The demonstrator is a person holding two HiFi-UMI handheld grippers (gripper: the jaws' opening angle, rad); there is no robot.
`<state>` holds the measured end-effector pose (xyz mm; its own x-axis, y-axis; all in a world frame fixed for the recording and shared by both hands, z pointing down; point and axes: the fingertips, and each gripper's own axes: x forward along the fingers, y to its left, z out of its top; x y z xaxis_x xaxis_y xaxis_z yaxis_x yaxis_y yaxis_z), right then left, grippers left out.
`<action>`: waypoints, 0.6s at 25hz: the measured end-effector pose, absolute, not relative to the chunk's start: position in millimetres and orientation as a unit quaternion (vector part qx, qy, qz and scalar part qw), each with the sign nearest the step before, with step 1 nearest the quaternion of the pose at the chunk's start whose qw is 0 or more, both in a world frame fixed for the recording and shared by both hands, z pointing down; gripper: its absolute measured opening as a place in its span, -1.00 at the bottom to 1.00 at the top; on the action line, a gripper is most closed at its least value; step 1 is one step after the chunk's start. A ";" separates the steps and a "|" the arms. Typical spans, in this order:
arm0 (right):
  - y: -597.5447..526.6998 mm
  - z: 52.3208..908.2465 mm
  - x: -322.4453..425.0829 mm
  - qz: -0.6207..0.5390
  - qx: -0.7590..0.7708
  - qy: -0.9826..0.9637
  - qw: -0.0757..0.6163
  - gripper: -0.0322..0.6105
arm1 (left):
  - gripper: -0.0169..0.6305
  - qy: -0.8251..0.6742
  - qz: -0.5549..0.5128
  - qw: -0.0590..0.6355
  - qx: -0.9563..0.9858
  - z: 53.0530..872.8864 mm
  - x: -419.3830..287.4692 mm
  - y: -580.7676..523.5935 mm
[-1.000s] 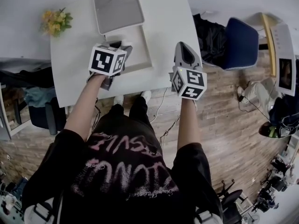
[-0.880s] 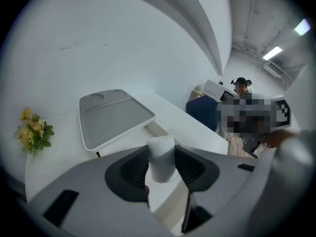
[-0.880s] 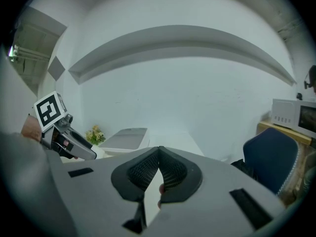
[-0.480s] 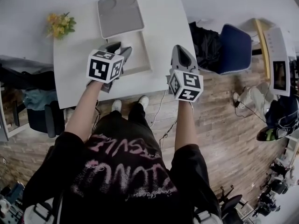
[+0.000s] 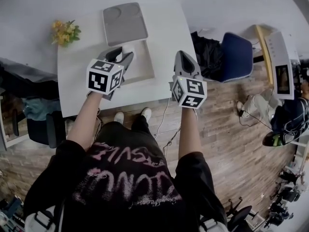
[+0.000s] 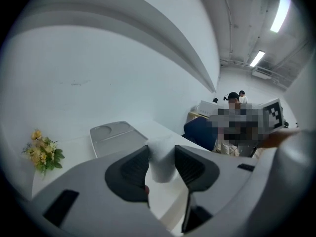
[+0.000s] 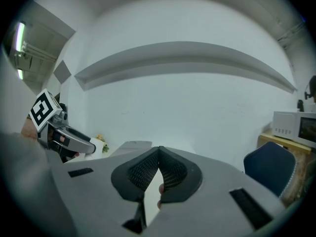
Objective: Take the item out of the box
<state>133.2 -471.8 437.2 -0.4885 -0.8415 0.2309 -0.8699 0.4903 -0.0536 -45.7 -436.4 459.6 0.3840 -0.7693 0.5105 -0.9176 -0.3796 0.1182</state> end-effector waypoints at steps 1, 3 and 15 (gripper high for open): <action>-470.7 434.5 133.3 0.080 0.499 -0.859 0.086 -0.87 | -0.43 -0.521 0.187 0.192 0.810 456.4 -46.4 -435.2; -468.8 429.2 133.5 0.076 0.501 -0.858 0.083 -0.87 | -0.43 -0.523 0.181 0.186 0.812 449.0 -48.4 -433.6; -458.7 403.0 125.6 0.058 0.507 -0.858 0.068 -0.87 | -0.43 -0.537 0.141 0.143 0.820 405.9 -64.3 -426.9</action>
<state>125.6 -458.7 403.0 -0.4775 -0.8609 0.1759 -0.8767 0.4802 -0.0297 -64.3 -426.9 405.9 0.3840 -0.8397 0.3841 -0.9200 -0.3831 0.0823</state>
